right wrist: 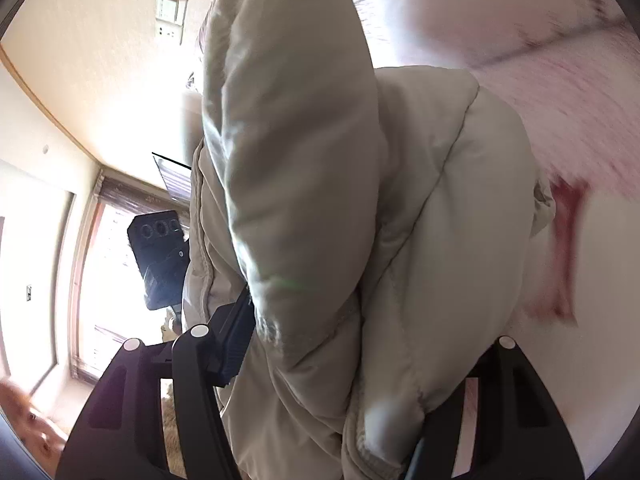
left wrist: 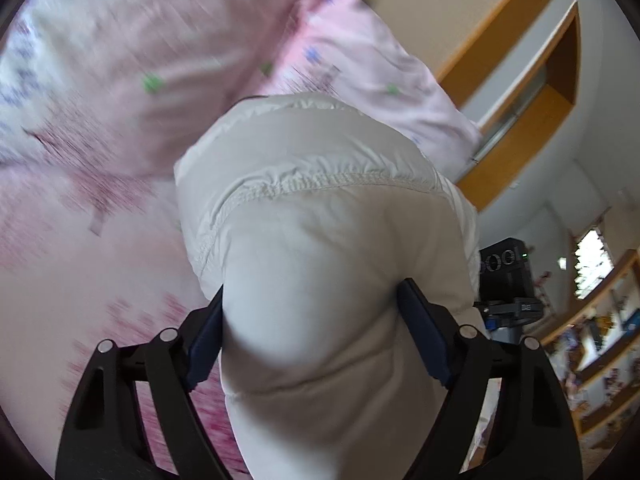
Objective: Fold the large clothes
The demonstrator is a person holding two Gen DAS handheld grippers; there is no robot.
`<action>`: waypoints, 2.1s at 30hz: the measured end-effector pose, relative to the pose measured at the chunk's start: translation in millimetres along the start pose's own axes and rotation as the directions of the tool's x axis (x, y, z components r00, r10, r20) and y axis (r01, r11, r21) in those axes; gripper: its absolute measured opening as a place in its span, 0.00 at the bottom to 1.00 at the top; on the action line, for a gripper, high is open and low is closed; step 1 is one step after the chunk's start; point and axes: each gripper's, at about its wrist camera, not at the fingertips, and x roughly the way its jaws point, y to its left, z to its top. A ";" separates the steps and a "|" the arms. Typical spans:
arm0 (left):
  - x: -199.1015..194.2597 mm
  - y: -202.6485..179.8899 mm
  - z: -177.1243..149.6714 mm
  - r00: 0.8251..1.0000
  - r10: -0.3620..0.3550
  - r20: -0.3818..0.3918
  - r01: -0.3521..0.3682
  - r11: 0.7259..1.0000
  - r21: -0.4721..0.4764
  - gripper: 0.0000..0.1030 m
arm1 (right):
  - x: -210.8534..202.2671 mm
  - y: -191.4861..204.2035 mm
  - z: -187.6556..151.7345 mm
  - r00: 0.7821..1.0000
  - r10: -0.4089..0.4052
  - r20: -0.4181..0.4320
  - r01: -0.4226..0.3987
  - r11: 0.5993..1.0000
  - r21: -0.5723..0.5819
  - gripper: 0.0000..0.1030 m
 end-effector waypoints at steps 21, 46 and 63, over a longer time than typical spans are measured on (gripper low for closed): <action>24.2 59.5 9.5 0.985 0.153 -0.078 -0.158 0.986 -0.062 0.87 | 25.7 -47.3 -6.9 1.000 -0.014 -0.023 0.020 0.970 0.241 0.66; -8.1 -81.7 -78.2 0.890 0.431 0.149 -0.456 0.840 0.293 0.88 | 6.6 79.7 -121.7 0.768 -0.540 0.344 0.624 0.752 -0.213 0.27; 20.3 -85.4 -96.9 0.852 0.494 0.174 -0.522 0.770 0.367 0.98 | -35.7 60.3 -3.2 0.819 -0.415 0.397 0.436 0.899 0.039 0.68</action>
